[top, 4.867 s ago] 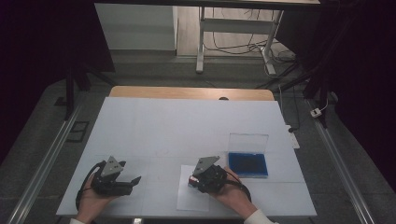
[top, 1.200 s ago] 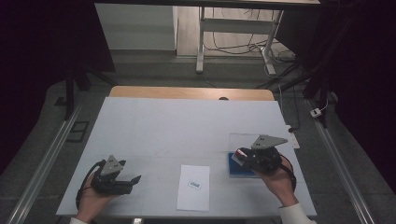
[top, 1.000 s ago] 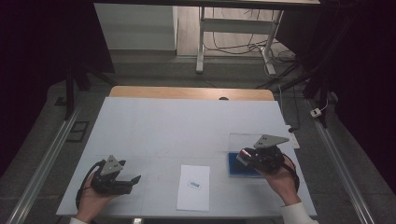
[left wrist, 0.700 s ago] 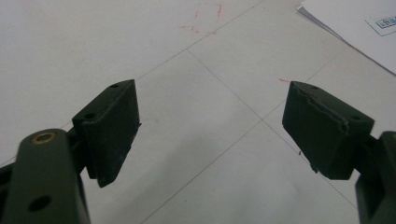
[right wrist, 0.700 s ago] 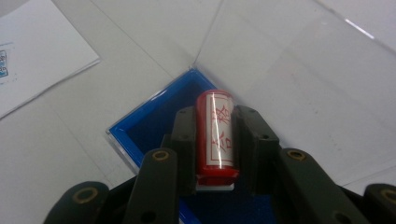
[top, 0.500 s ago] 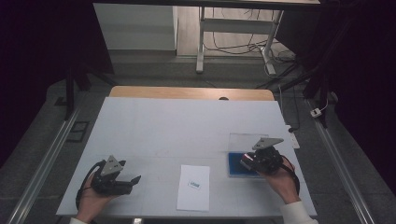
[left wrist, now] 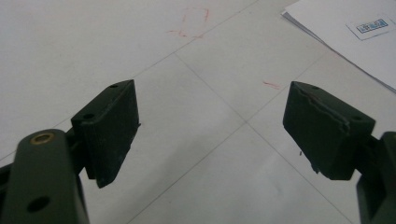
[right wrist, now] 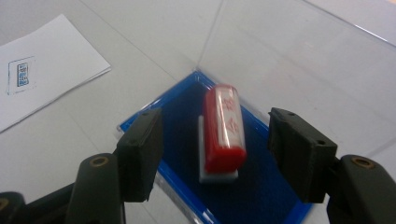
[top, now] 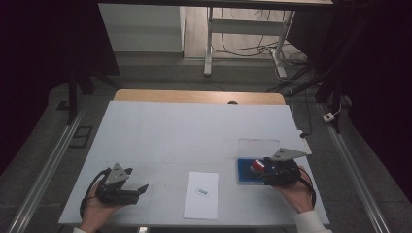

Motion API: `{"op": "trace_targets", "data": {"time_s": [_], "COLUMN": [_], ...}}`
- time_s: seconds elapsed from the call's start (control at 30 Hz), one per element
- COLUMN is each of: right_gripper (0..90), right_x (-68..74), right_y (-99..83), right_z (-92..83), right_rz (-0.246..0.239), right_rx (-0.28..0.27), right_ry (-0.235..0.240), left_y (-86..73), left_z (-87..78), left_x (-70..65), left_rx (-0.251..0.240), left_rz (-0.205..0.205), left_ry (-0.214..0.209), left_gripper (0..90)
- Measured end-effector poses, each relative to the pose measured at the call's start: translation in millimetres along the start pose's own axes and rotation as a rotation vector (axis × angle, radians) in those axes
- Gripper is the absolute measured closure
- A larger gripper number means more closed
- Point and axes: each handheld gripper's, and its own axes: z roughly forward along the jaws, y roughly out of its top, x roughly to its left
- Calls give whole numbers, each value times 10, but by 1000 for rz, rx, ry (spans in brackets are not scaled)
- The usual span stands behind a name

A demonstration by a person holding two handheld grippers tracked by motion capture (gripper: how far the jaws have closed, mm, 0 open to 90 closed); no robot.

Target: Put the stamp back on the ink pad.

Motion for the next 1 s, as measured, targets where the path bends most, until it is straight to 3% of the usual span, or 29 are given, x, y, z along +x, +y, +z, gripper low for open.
{"op": "trace_targets", "data": {"time_s": [0.37, 0.47, 0.73, 1.0], "right_gripper": [355, 355, 356, 359], "right_x": [15, 18, 87, 78], "right_y": [-296, -377, -588, -610], "right_z": [-192, -210, -222, -269], "right_rz": [26, 51, 38, 35], "right_rx": [-50, -73, -69, -104], "right_ry": [-30, -23, -27, -9], "left_y": [-43, -52, -70, -68], "left_z": [-1, -3, 11, 18], "left_x": [-22, -26, -38, -29], "left_rx": [-2, 0, 6, 8], "left_rz": [-12, -12, -10, -12], "left_ry": [-17, -19, -23, -21], "left_gripper": [186, 186, 186, 188]}}
